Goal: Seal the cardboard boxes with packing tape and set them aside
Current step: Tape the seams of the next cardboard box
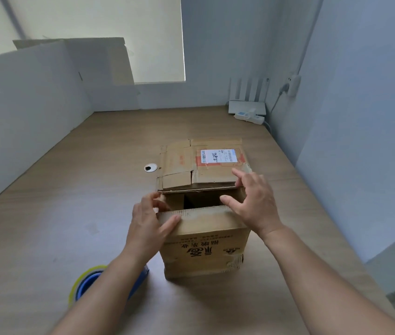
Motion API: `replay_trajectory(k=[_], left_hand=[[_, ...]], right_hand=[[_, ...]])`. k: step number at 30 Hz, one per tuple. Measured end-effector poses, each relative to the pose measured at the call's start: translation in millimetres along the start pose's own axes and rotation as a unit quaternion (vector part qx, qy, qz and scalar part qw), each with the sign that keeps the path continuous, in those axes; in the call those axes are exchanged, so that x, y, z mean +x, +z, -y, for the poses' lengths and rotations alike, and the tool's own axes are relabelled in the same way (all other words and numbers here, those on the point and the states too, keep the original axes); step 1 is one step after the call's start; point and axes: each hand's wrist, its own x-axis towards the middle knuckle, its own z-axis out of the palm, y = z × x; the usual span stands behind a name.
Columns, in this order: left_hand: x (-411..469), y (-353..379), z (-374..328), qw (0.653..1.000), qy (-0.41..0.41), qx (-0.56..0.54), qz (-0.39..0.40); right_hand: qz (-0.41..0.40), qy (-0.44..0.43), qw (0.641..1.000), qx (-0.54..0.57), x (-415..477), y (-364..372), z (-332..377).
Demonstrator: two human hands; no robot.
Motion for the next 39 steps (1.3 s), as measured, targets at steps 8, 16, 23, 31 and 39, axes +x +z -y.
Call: replay_trajectory(k=[8, 16, 23, 31, 39], left_hand=[[15, 5, 9, 0.985, -0.084, -0.089, 0.120], [-3, 8, -1, 0.993, -0.097, -0.046, 0.048], [-9, 19, 1, 0.996, -0.085, 0.022, 0.026], [-5, 52, 7, 0.993, -0.078, 0.039, 0.081], [-8, 59, 21, 0.993, -0.084, -0.009, 0.079]], right_hand=[[0.146, 0.093, 0.980, 0.093, -16, 1, -14], [0.112, 0.127, 0.971, 0.169, -30, -7, -5], [0.078, 0.184, 0.963, 0.179, -46, 8, -15], [0.070, 0.257, 0.949, 0.167, -60, 17, -40], [0.087, 0.258, 0.941, 0.199, -58, 25, -40]])
